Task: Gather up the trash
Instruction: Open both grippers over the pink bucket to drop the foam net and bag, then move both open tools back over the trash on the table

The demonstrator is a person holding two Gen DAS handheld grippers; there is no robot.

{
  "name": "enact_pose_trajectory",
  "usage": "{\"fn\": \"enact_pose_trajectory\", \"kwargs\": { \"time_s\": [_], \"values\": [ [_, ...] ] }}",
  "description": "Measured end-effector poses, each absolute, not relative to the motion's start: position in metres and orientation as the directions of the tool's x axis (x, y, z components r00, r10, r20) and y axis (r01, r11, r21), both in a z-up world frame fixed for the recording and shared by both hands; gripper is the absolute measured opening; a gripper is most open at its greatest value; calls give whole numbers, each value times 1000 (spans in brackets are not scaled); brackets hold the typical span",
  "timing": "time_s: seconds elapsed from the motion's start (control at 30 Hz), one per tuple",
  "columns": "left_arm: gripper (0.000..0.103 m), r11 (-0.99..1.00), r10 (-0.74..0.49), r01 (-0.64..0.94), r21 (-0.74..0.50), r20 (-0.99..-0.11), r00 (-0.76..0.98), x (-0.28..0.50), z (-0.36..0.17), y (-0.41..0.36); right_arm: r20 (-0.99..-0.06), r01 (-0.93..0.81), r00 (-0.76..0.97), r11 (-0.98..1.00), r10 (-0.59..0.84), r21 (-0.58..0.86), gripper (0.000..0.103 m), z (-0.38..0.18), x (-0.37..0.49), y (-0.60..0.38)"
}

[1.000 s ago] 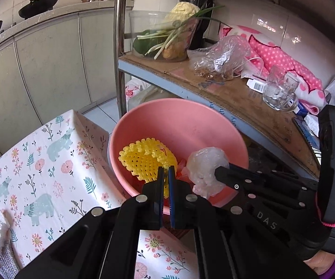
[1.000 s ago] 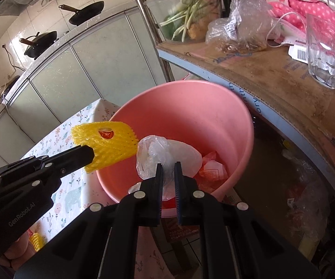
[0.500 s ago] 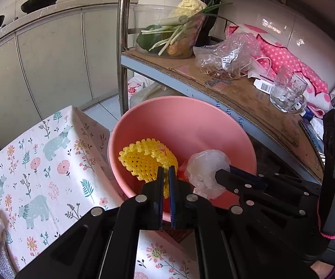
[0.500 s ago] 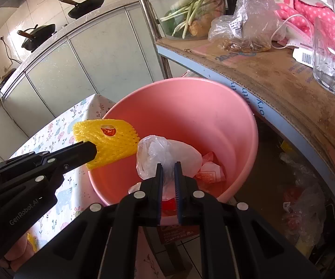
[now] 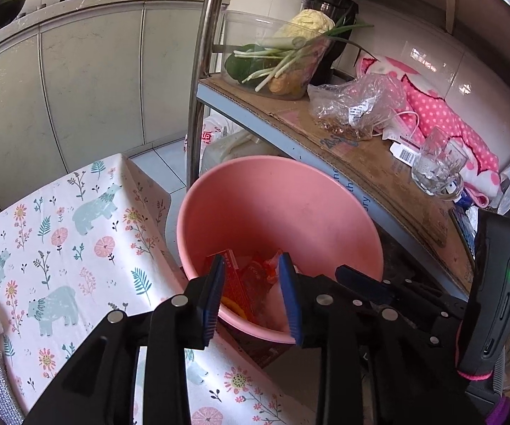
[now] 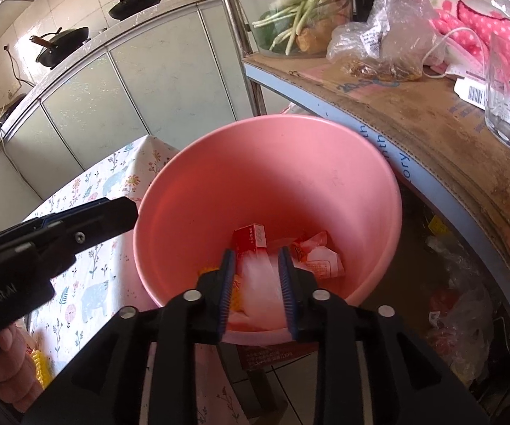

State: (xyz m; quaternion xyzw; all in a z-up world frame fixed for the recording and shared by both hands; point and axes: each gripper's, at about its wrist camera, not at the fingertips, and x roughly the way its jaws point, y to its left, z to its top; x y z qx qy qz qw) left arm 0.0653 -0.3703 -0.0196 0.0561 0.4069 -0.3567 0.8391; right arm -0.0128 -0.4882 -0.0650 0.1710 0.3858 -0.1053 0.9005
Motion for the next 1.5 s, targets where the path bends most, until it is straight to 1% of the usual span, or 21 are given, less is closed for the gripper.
{"fn": "enact_pose_trajectory", "kwargs": {
  "time_s": [0.3,0.4,0.57,0.7,0.83,1.13,1.33,1.5],
  "values": [
    [31,745,-575,628,-226,-694,433,59,0,-345,-698,276,714,938,-53,211,27,-41,-24,-472],
    [36,757,-566,615,-220,-691,450,55,7,-335,-675,246,737,944,-35,220,27,-29,-30,-462],
    [36,767,-568,601,-225,-674,472,45,20,-310,-644,201,765,951,-4,233,27,-10,-41,-444],
    [37,777,-559,597,-199,-655,508,33,30,-285,-635,164,772,954,34,251,28,-1,-47,-429],
    [37,793,-546,577,-198,-651,527,27,35,-259,-634,125,770,958,71,260,33,2,-49,-412],
    [37,831,-491,534,-157,-658,571,16,35,-192,-652,34,739,957,170,288,33,0,-49,-370],
    [37,877,-428,459,-139,-658,619,12,32,-133,-669,-52,694,945,267,324,33,-5,-49,-340],
    [37,909,-383,391,-145,-662,644,8,27,-89,-688,-111,653,939,315,325,33,-9,-50,-315]
  ]
}}
